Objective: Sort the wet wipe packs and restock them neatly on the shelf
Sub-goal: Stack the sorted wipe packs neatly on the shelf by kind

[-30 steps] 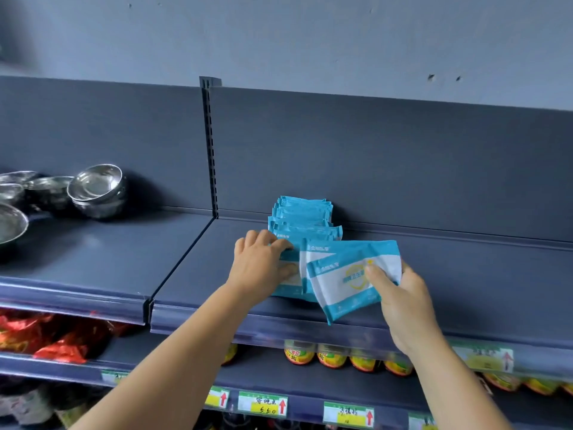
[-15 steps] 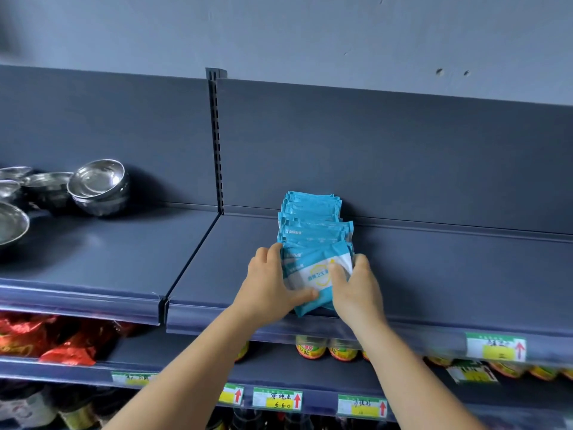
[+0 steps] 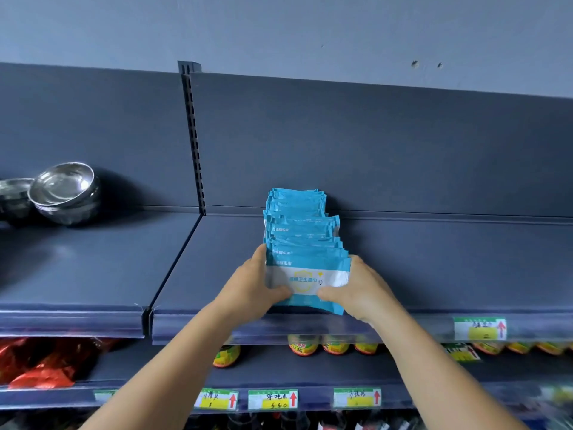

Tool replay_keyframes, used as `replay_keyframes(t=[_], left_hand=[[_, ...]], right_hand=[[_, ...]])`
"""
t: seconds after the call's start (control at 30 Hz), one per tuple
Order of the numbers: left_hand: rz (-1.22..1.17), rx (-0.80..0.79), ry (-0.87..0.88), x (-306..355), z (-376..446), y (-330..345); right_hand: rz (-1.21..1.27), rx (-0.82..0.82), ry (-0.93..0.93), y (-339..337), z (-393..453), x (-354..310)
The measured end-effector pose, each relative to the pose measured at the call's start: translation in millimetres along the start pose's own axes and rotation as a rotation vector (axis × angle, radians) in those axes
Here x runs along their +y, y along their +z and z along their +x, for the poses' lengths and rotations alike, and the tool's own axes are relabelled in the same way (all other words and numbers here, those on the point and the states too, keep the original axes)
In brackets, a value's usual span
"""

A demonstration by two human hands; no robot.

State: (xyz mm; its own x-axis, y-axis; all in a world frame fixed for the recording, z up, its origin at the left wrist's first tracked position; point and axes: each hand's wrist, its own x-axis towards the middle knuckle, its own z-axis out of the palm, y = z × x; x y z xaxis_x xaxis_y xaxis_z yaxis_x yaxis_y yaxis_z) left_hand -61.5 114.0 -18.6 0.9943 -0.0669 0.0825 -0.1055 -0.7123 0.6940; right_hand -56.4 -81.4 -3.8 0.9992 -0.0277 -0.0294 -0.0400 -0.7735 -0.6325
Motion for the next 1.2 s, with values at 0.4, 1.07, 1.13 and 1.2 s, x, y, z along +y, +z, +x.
replay_keyframes(t=[0.4,1.07,1.13,1.2], left_hand=[[-0.074,0.158,0.01,4,34,12],[-0.242,0.044,-0.011,-6,39,18],[-0.27,0.017,-0.017,-7,40,18],[-0.295,0.0,-0.008,-8,42,18]], right_hand=[[0.031,0.016,-0.058,3,41,-5],[0.835,-0.438,0.054,-18,110,-3],[0.83,-0.464,0.059,-20,112,-3],[0.828,-0.488,0.06,-22,114,-2]])
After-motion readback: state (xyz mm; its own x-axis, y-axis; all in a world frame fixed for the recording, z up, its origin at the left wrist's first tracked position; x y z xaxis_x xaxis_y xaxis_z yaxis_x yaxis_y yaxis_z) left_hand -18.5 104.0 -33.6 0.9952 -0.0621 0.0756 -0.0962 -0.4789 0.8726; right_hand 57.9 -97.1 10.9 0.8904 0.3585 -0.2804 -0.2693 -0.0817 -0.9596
